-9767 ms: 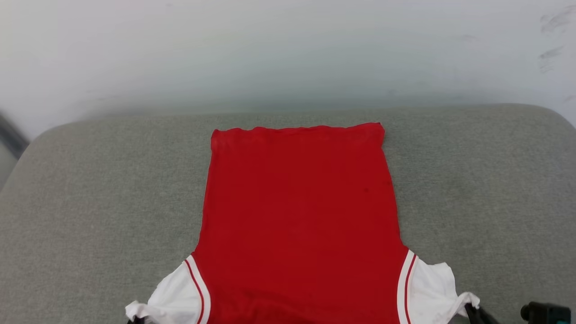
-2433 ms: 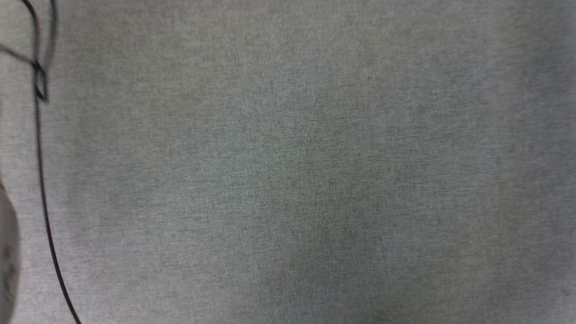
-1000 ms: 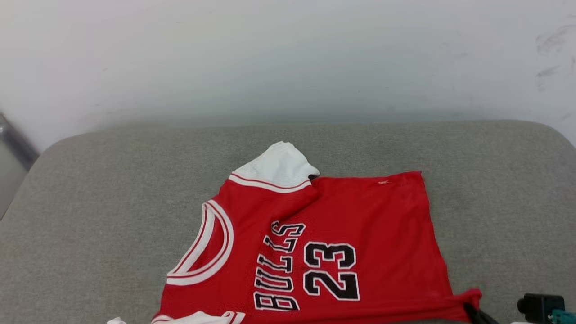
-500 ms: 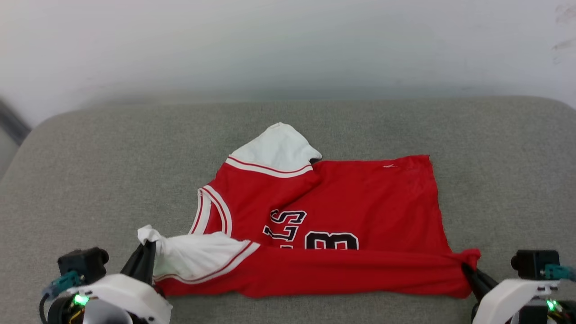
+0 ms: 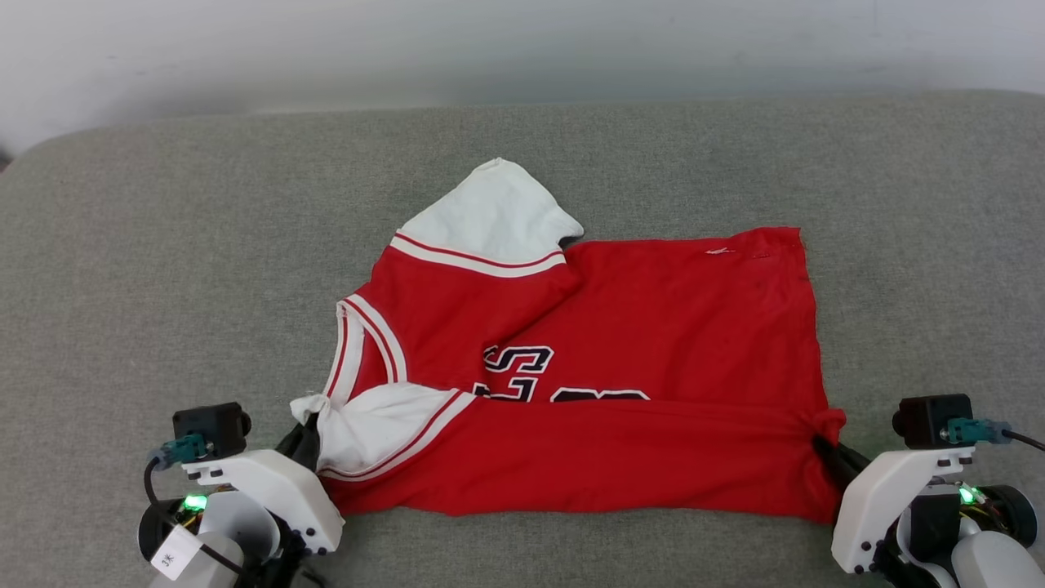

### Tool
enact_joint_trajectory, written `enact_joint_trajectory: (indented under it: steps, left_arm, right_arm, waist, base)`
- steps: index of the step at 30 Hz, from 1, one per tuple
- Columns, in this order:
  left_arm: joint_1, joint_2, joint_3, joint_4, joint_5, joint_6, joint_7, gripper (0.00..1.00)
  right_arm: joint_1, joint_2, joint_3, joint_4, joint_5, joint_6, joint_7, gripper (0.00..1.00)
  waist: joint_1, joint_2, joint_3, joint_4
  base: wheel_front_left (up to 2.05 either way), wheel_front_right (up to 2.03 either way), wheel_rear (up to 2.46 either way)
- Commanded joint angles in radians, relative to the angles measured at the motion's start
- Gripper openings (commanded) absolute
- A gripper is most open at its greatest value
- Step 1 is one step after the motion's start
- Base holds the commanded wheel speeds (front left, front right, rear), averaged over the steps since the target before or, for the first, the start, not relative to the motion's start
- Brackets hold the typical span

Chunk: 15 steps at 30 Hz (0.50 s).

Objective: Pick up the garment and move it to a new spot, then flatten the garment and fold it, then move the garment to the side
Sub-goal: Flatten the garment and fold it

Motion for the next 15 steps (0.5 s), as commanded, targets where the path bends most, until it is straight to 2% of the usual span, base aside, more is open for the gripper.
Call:
enact_joint_trajectory:
  steps: [1, 3, 4, 5, 6, 11, 15]
  left_arm:
    - [-0.013, -0.001, -0.002, 0.023, -0.006, -0.011, 0.007, 0.00]
    - [-0.022, -0.007, -0.014, 0.055, -0.012, -0.030, 0.022, 0.00]
    - [-0.025, -0.010, -0.016, 0.065, -0.016, -0.038, 0.018, 0.09]
    - [-0.027, -0.016, -0.016, 0.075, -0.022, -0.046, 0.014, 0.46]
    - [-0.030, -0.017, -0.014, 0.080, -0.020, -0.050, 0.004, 1.00]
    - [-0.032, -0.004, 0.009, 0.084, -0.025, -0.042, -0.037, 1.00]
    - [-0.004, 0.040, 0.019, 0.053, -0.028, -0.026, -0.002, 1.00]
  right_arm:
    - [0.001, -0.005, 0.013, 0.027, 0.003, -0.001, -0.002, 0.00]
    - [-0.004, -0.008, 0.027, 0.052, 0.008, -0.001, -0.009, 0.00]
    - [-0.007, -0.008, 0.034, 0.058, 0.014, -0.001, -0.021, 0.26]
    - [-0.011, -0.008, 0.041, 0.062, 0.018, -0.001, -0.035, 0.69]
    - [-0.017, -0.012, 0.046, 0.058, 0.015, -0.001, -0.058, 1.00]
    - [-0.018, -0.015, 0.035, 0.024, -0.006, -0.001, -0.218, 1.00]
    - [0.016, 0.000, 0.019, -0.020, -0.046, -0.001, -0.304, 1.00]
  waist:
    - [-0.0002, 0.0000, -0.002, 0.001]
    - [-0.0002, 0.0000, -0.007, 0.001]
    - [-0.0002, 0.0000, -0.011, 0.001]
    - [-0.0002, 0.0000, -0.016, 0.001]
    - [-0.0002, 0.0000, -0.022, 0.001]
    - [-0.0002, 0.0000, -0.071, 0.001]
    - [-0.0002, 0.0000, -0.118, -0.006]
  base:
    - [0.00, 0.00, 0.00]
    - [0.00, 0.00, 0.00]
    - [0.00, 0.00, 0.00]
    - [0.00, 0.00, 0.00]
    - [0.00, 0.00, 0.00]
    - [0.00, 0.00, 0.00]
    - [0.00, 0.00, 0.00]
